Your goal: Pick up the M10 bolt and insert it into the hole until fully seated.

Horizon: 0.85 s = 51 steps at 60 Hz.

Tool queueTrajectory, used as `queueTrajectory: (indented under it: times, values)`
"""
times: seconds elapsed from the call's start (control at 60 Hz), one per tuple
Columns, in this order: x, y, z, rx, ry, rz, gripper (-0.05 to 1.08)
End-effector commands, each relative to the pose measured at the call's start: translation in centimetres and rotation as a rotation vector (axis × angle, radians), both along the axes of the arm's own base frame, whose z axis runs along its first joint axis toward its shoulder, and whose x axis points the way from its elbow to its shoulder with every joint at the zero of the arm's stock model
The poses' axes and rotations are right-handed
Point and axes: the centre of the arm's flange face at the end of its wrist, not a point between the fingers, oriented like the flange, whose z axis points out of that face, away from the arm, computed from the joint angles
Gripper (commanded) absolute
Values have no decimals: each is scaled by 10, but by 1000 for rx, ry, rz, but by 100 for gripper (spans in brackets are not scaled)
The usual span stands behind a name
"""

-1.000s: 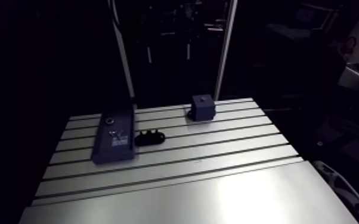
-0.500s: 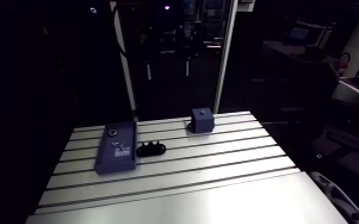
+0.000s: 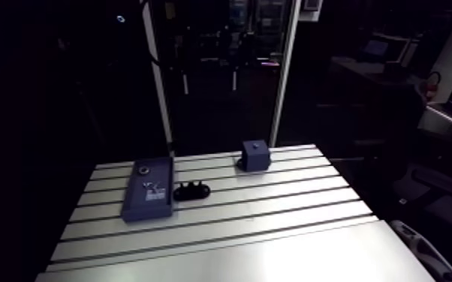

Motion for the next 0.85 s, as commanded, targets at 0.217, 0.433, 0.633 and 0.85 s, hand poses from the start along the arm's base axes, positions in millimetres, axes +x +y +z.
queueTrajectory:
  times: [0.217,0.433,0.633,0.85]
  values:
    - [0,-9,6,-1,10,-22,0]
    - [0,-10,6,1,10,-20,0]
    - [0,-11,4,0,5,-19,0]
    - [-1,-11,2,-2,4,-19,0]
